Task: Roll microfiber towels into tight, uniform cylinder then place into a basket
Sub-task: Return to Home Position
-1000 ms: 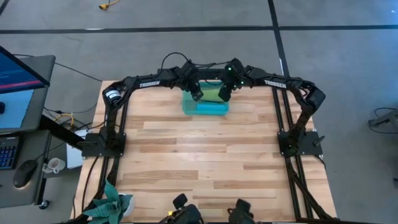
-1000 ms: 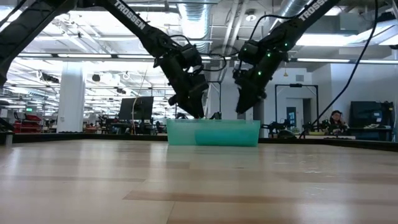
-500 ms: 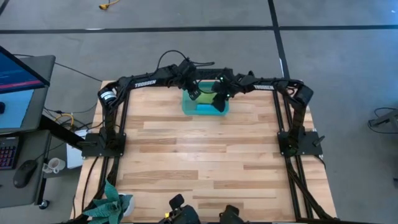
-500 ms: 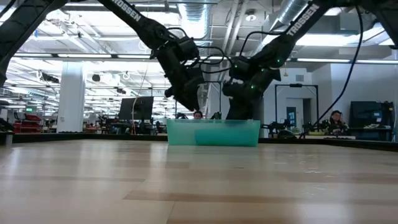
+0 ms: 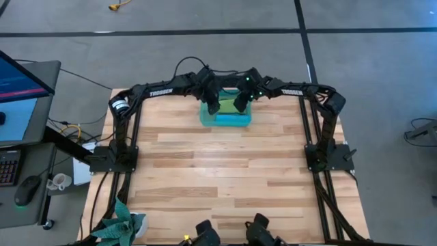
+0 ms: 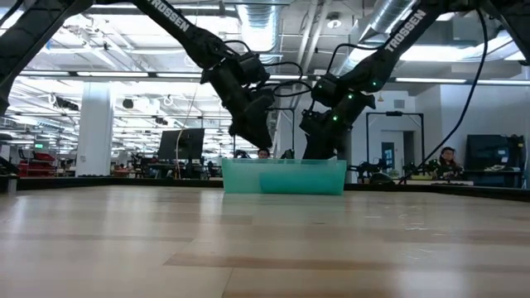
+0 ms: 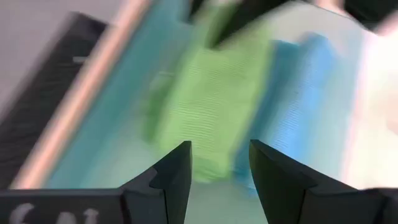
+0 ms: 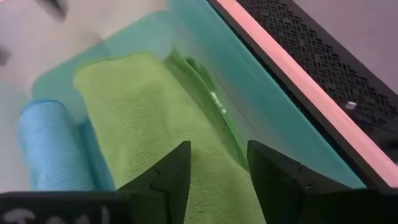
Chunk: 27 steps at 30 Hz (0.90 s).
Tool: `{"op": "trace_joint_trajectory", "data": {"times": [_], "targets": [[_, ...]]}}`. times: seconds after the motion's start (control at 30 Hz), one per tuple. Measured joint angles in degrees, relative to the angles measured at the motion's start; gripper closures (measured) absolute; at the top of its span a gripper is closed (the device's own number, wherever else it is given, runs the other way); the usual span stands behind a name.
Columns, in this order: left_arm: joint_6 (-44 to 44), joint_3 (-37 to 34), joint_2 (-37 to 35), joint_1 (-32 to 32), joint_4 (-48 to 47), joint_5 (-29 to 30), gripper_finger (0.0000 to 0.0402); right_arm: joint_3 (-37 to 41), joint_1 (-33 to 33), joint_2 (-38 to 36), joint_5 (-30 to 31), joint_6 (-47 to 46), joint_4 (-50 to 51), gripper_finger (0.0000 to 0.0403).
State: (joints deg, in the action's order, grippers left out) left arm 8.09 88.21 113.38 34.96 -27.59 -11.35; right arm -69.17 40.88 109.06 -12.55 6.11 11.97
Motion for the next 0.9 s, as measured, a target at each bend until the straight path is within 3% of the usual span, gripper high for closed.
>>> {"op": "trace_joint_trajectory", "data": {"times": [0.13,0.43,0.6,0.8,0.9], "targets": [[3.39,-2.72,0.14,-1.01,2.94,-6.41,0.0252,0.02,0.02,-0.63,-1.16,1.24,0.36,0.0227],[7.62,-3.24,0.97,-3.46,2.38,-6.85,0.0252,-0.01,-2.5,-4.13,-11.88,6.3,12.11,0.0246],[8.68,-3.22,4.01,-3.7,3.28,-6.12,0.0252,0.07,-5.31,-2.19,-11.0,7.95,12.52,0.0258],[7.94,-3.24,4.93,-3.12,4.3,-3.85,0.0252,0.02,-4.85,-1.99,-2.91,6.3,9.09,0.0272],[7.9,-3.12,4.91,-2.95,5.01,-1.11,0.0252,0.02,-3.78,-1.99,-2.11,4.52,7.65,0.0277]]}}
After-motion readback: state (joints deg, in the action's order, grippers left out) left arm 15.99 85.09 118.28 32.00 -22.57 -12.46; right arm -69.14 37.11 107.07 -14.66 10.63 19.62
